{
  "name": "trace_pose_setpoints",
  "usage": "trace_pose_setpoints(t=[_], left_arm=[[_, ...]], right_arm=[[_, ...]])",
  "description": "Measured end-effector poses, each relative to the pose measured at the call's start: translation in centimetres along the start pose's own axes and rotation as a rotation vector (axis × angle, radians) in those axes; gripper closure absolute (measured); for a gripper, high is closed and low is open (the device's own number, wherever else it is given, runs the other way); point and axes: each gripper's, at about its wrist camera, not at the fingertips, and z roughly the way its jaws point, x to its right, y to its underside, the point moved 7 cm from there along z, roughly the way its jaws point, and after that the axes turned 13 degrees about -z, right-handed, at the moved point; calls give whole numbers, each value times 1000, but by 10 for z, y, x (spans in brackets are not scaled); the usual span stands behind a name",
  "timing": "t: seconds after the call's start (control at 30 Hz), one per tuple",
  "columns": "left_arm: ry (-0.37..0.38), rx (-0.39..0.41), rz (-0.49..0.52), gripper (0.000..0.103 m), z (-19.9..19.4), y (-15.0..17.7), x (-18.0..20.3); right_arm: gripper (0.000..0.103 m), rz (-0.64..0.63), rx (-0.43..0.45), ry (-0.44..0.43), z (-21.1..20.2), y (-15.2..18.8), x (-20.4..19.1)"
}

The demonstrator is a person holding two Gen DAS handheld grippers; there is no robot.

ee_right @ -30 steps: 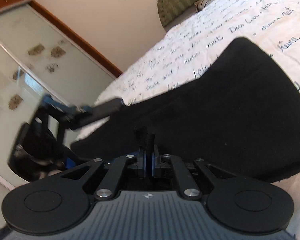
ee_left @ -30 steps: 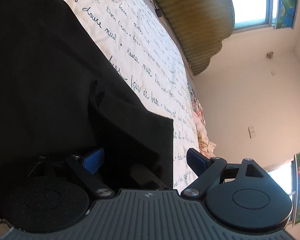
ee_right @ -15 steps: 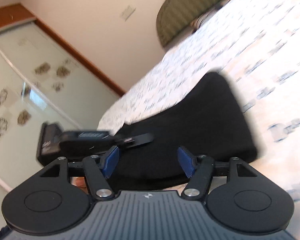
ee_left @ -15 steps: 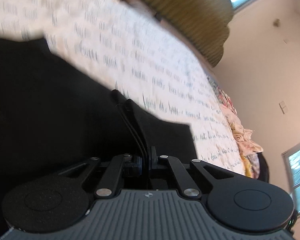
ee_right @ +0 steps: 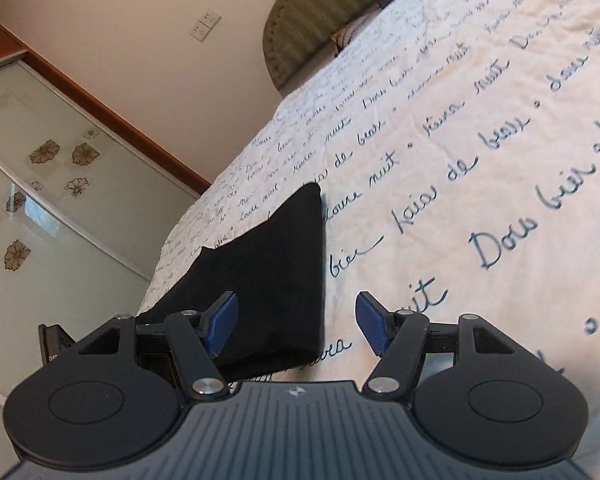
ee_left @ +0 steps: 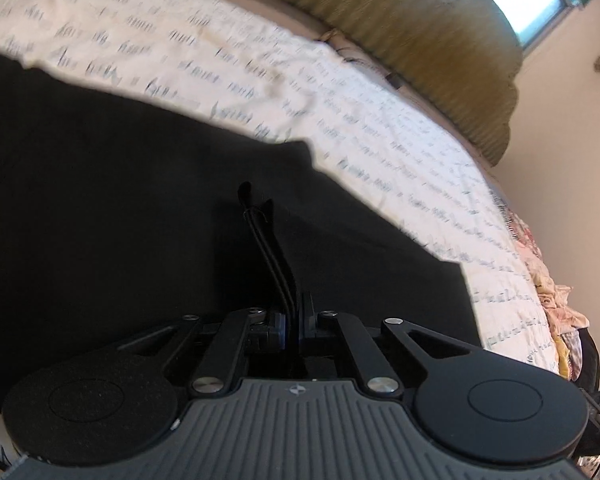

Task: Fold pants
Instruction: 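Fold the held pants edge over with the left gripper toward the right gripper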

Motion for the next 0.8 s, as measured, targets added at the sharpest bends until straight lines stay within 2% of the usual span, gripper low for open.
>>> trace_pose_setpoints(t=[0.1, 0.2, 0.33, 0.4, 0.5, 0.8], left_arm=[[-9, 21, 46, 98, -5, -4, 8], [-60, -14, 64, 97, 4, 5, -5], [-16, 7, 29, 95, -7, 1, -10], [-33, 24, 52, 95, -11, -1, -12], [-58, 8, 58, 95, -5, 4, -21], [-45, 0, 52, 95, -10, 1, -21]], right_arm=[[38, -47, -11, 21, -2, -1, -6], [38, -54, -22, 43, -1, 0, -6], [38, -55, -34, 64, 0, 1, -4], [38, -70, -40, 70, 0, 1, -6], [38, -67, -51, 82, 5, 2, -4], [38, -95, -77, 77, 6, 9, -13]])
